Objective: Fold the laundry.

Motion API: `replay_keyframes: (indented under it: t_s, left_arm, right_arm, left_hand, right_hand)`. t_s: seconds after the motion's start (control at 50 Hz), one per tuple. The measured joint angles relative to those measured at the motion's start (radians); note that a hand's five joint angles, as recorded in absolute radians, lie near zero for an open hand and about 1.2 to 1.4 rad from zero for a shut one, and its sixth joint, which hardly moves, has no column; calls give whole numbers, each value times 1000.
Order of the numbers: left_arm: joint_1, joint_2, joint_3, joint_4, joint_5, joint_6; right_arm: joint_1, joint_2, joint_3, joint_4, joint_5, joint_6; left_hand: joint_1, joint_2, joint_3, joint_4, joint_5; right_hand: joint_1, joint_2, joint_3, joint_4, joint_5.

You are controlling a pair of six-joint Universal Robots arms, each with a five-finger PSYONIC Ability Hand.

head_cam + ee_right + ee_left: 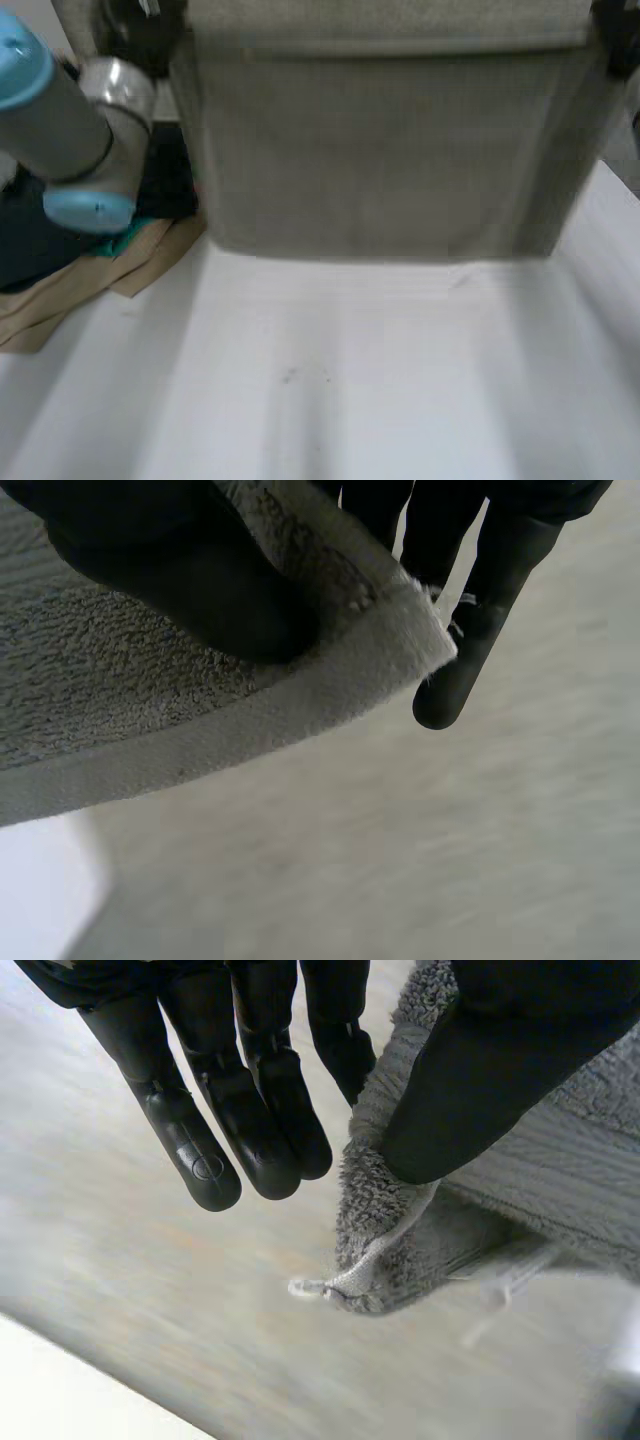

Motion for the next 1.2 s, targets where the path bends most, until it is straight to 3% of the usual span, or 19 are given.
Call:
replay_keyframes:
  t_s: [0.1, 0.36, 0.52, 0.64, 0.74, 0.84, 0.9, 0.96, 1.2]
  left_arm:
    - [0, 21, 17, 93, 10, -10]
    - [14, 9, -282, 36, 13, -52]
    - [-3, -87, -481, 31, 14, -65]
    - [-22, -53, -648, 4, 7, -60]
    - [-47, 146, -873, -156, -29, -52]
    - [-85, 276, -979, -398, -78, -55]
    - [-113, 306, -983, -501, -97, -59]
    - [-135, 287, -937, -519, -106, -60]
    - [-147, -37, -539, -235, -149, -53]
  right_arm:
    - [0, -21, -12, -120, -17, 33]
    - [1, 41, 160, -79, -38, 58]
    - [-6, 171, 273, 52, -38, 80]
    - [-22, 172, 346, 241, -42, 68]
    - [-120, 26, 517, 520, -55, -65]
    - [-227, -87, 668, 625, -66, -265]
    - [-266, -118, 716, 604, -69, -328]
    - [-273, -116, 722, 533, -73, -324]
    - [-148, 65, 558, 175, -79, -155]
  left_hand:
    - [0, 0, 0, 0, 9]
    - [0, 1, 0, 0, 10]
    - [0, 1, 1, 0, 10]
    - [0, 1, 1, 0, 10]
    - [0, 1, 1, 0, 10]
    - [0, 1, 1, 0, 10]
    - [0, 1, 1, 0, 10]
    - [0, 2, 1, 0, 10]
    - [0, 2, 1, 0, 15]
  right_hand:
    - [0, 0, 0, 1, 0]
    - [0, 0, 0, 1, 0]
    - [0, 0, 0, 1, 0]
    - [0, 0, 0, 1, 0]
    - [0, 0, 0, 1, 0]
    - [0, 0, 0, 1, 0]
    - [0, 0, 0, 1, 0]
    - [0, 0, 0, 2, 0]
    - [0, 0, 0, 2, 0]
